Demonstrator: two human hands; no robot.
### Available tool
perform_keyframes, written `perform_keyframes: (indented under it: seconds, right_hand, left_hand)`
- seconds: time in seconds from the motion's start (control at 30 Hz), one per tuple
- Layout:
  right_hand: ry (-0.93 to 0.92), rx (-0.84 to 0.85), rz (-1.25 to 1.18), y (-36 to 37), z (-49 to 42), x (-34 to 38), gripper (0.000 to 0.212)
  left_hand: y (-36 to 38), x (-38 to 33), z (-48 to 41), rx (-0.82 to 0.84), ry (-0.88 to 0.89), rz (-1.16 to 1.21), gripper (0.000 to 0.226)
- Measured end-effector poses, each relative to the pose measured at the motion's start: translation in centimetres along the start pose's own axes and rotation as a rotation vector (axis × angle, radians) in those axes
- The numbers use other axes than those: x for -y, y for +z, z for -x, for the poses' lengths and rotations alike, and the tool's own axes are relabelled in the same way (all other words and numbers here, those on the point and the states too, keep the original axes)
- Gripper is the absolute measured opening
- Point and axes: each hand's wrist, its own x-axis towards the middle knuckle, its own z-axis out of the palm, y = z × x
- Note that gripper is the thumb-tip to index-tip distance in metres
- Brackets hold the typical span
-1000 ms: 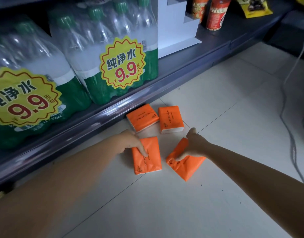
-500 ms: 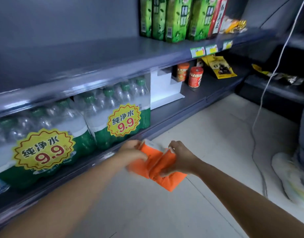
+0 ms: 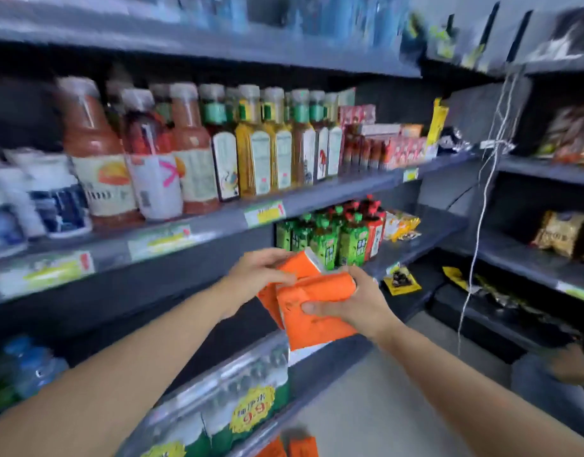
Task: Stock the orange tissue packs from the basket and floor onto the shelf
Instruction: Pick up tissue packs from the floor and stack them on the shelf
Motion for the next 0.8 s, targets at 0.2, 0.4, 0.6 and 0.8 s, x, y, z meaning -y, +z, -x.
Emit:
perform_keyframes:
  seconds: [0.2,0.4,0.6,0.8]
  right_hand:
    - [-0.077,0.072,-0.003,-4.4,-2.2,23.1,0.069]
    - [-0.140,0.210,-0.120,-6.3,-3.0,41.0,0.068]
    - [-0.205,0.348,-0.075,-6.3,-4.4,49.6,0.049]
    - [-0.235,0.344,-0.029,-3.9,-5.4,52.9,0.038]
  left_hand:
    - [-10.0,-21.5,1.6,-0.069,0.067,-0.058,0.050]
    - [-18.0,-38.0,3.9,-0.195,0.076,-0.077,0.029]
    - [-23.0,-45.6,4.9,-0.220,0.092,-0.099,0.028]
    - [-27.5,-48.4,6.6,-0.136,0.052,-0.273,0.030]
